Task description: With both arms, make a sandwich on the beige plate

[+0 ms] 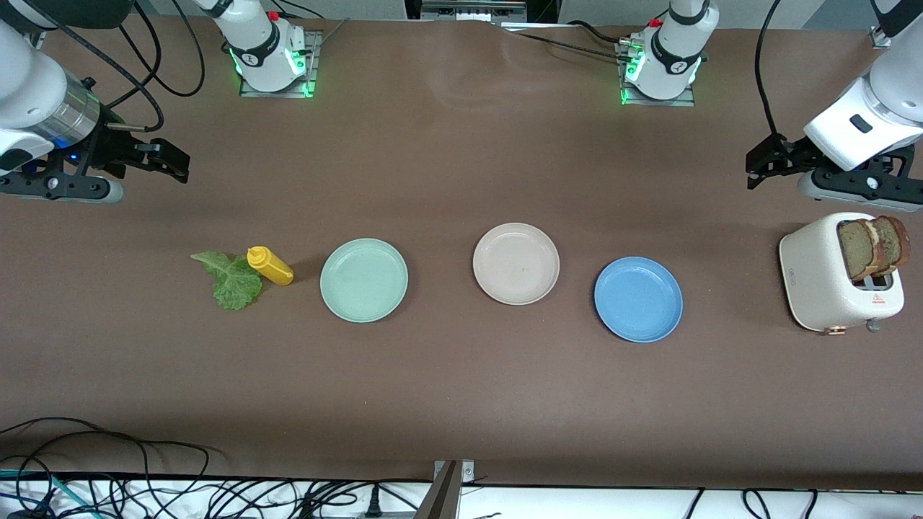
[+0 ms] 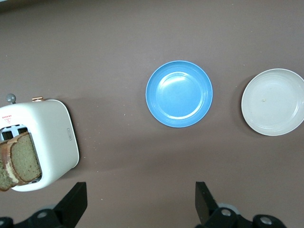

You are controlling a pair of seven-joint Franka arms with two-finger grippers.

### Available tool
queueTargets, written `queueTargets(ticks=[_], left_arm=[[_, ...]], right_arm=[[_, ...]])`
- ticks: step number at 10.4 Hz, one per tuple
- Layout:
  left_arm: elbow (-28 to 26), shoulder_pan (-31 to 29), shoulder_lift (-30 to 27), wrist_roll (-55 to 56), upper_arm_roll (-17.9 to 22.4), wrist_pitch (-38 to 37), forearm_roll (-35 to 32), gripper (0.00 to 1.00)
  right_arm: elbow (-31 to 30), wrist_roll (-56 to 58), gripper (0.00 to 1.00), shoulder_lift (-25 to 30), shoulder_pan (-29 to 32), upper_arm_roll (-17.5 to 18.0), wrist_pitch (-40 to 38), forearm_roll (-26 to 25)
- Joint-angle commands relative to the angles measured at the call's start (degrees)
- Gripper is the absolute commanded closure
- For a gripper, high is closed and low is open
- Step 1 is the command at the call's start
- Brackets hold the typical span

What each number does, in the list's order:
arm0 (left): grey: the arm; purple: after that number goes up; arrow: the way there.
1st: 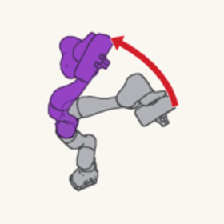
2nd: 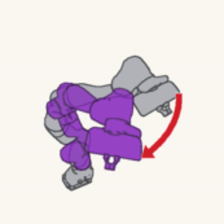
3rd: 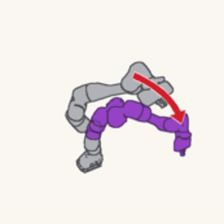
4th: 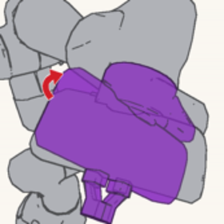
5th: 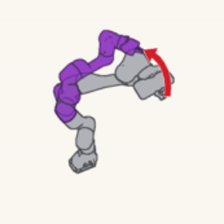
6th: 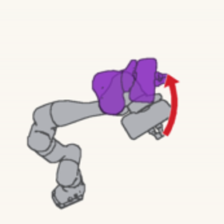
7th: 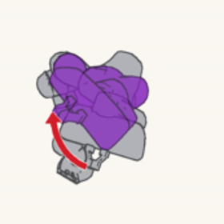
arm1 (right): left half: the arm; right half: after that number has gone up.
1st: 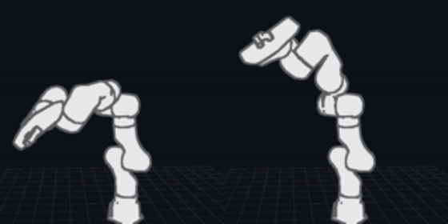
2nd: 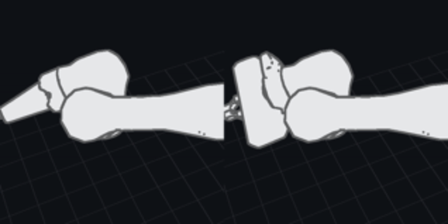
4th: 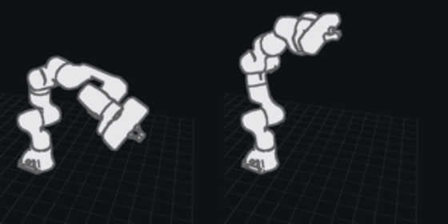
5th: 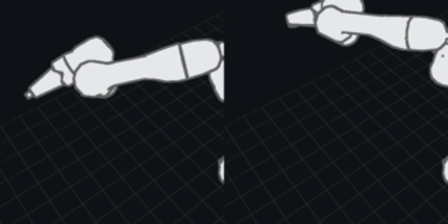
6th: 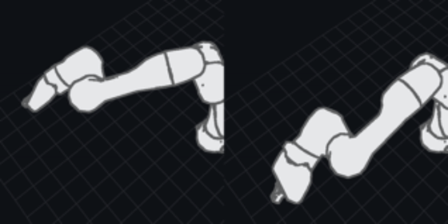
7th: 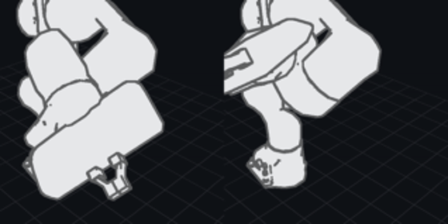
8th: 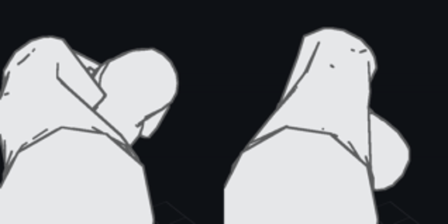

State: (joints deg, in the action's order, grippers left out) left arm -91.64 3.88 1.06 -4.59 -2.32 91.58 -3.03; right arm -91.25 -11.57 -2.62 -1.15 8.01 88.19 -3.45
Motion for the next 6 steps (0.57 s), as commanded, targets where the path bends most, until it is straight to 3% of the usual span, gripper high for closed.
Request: queueTargets(ticks=[1,6], left_arm=[[0.94,-0.81,-0.09,-0.95,0.04,-1.14,3.54,0.0],[0.85,-1.51,0.52,-1.03,0.04,-2.73,3.55,0.0]], right_arm=[[1.16,-0.82,0.0,-0.19,0.01,0.17,-0.3,-1.04],[1.16,-0.74,0.0,-0.71,0.01,0.17,-0.56,-0.86]])
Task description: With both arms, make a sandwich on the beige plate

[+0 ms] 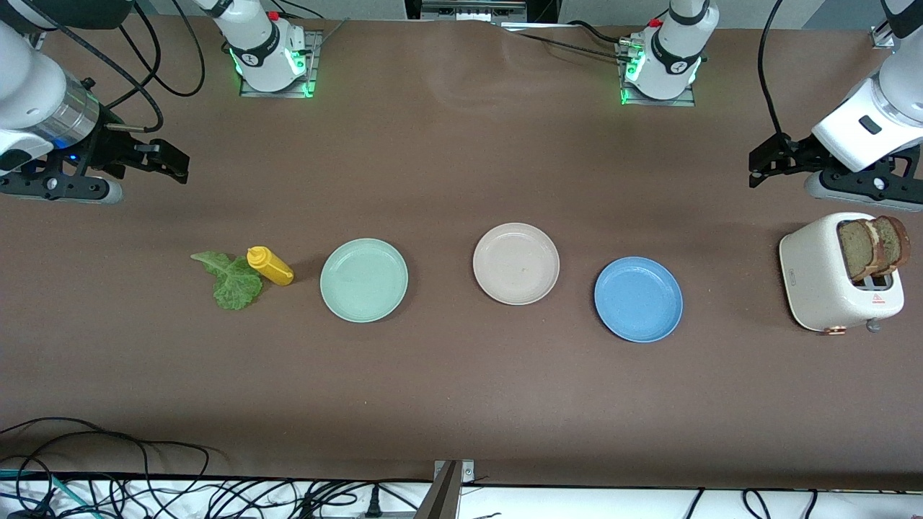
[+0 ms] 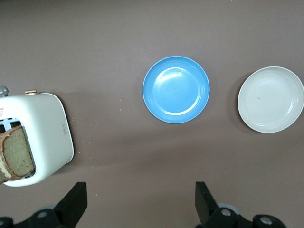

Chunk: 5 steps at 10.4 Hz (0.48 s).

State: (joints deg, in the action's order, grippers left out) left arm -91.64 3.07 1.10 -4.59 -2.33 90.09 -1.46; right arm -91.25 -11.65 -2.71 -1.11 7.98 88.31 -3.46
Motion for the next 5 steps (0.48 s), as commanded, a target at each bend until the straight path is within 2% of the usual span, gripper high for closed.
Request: queueTargets(ticks=[1,5], left_arm=[[0.67,-0.96,0.83,-1.21,-0.05,-1.93,2.16,0.0],[1.02,-1.31,0.39,-1.29,0.12,-2.2,4.88,0.0]], right_arm=[[1.16,-0.83,0.0,-0.72,-0.03,0.28,-0.51,-0.67],[0.9,-0.92,0.0,-0.81,-0.03,0.28,-0.68,-0.32]])
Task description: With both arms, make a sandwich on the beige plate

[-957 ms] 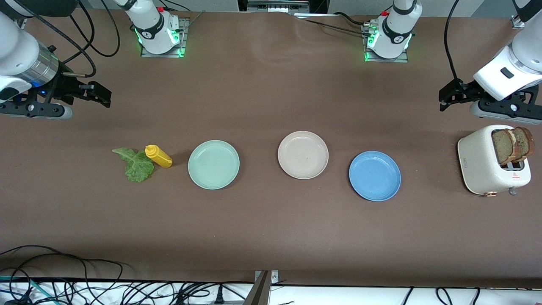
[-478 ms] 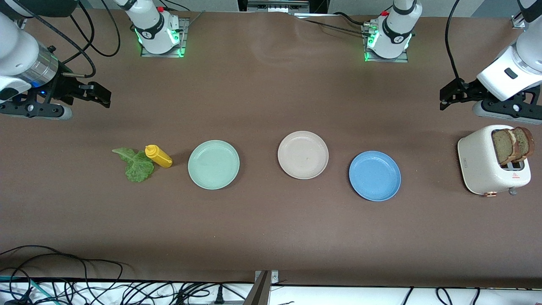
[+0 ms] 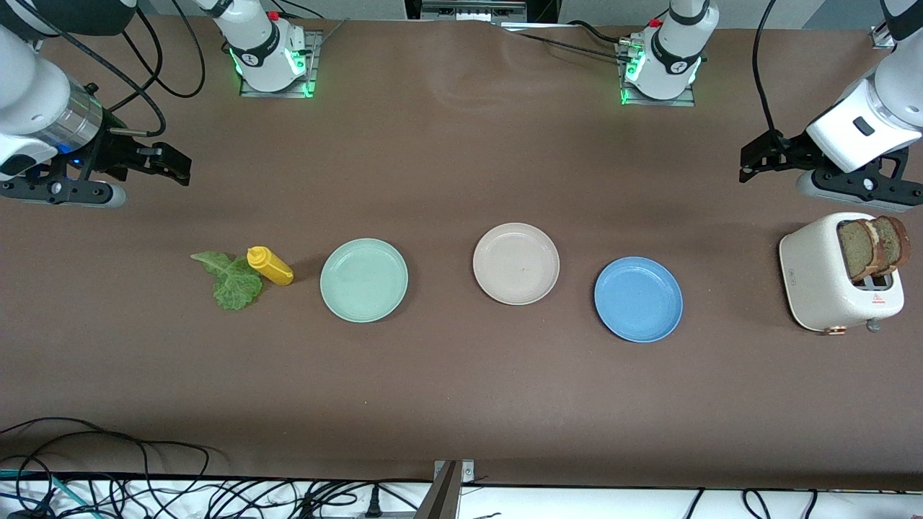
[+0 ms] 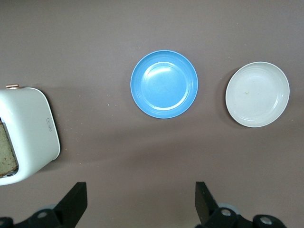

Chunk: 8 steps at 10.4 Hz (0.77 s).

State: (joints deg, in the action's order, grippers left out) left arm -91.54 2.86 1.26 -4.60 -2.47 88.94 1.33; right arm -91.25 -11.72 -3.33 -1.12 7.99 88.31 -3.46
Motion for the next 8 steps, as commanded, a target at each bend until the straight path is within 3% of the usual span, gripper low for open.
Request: queueTargets(ticks=[1,4,8], left_arm=[[0.92,-2.49,0.67,-1.29,0.27,-1.05,2.09,0.0],[4.15,-4.08,2.15,-0.76,0.09,-0.61,4.8,0.0],[4.17,-3.91,2.61,-0.77,-0.17,-0.88,4.73,0.0]], right_arm=[[0.9,-0.85,0.0,-0.18,-0.02,0.28,-0.68,-0.32],[0.64,-0.67,0.0,-0.62,-0.02,0.28,-0.6,-0.23],[0.64,-0.32,0.0,-1.06,0.16,0.1,-0.33,1.09]])
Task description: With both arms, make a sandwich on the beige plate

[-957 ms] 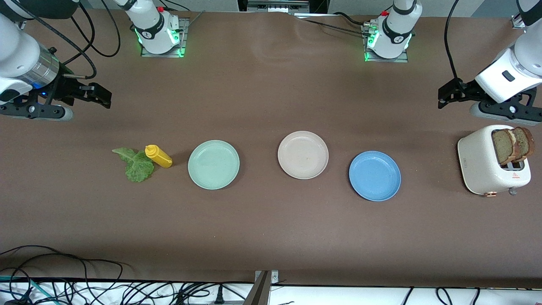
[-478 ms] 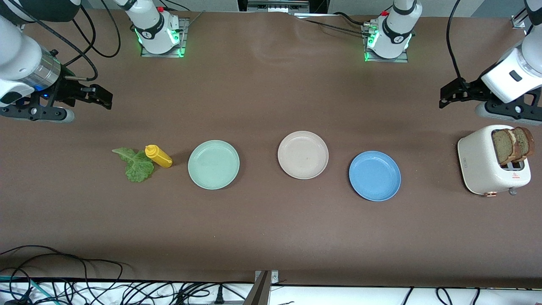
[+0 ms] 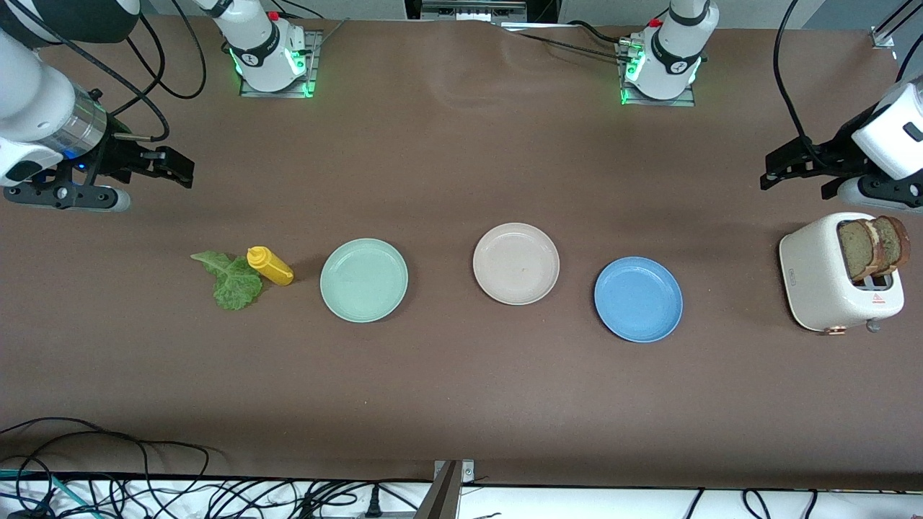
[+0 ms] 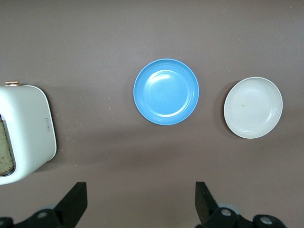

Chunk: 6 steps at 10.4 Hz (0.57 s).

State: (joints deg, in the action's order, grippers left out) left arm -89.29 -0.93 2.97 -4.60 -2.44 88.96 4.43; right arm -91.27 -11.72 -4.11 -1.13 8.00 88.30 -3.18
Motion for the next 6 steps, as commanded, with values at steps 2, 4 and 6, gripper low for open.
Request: queueTargets(ticks=[2,4,6], left_arm=[[1.84,0.4,1.07,-0.68,-0.46,-0.99,1.63,0.0],[1.67,0.4,1.16,-0.15,-1.51,-1.33,1.63,0.0],[1.84,0.31,1.07,-0.06,-1.6,-1.34,1.63,0.0]], right_arm=[[0.66,-0.15,0.0,-0.64,0.25,0.0,-0.32,0.81],[0.66,-0.06,0.0,-0.73,0.25,-0.09,-0.32,1.5],[0.74,-0.06,0.0,-0.82,0.43,-0.18,-0.23,2.29]])
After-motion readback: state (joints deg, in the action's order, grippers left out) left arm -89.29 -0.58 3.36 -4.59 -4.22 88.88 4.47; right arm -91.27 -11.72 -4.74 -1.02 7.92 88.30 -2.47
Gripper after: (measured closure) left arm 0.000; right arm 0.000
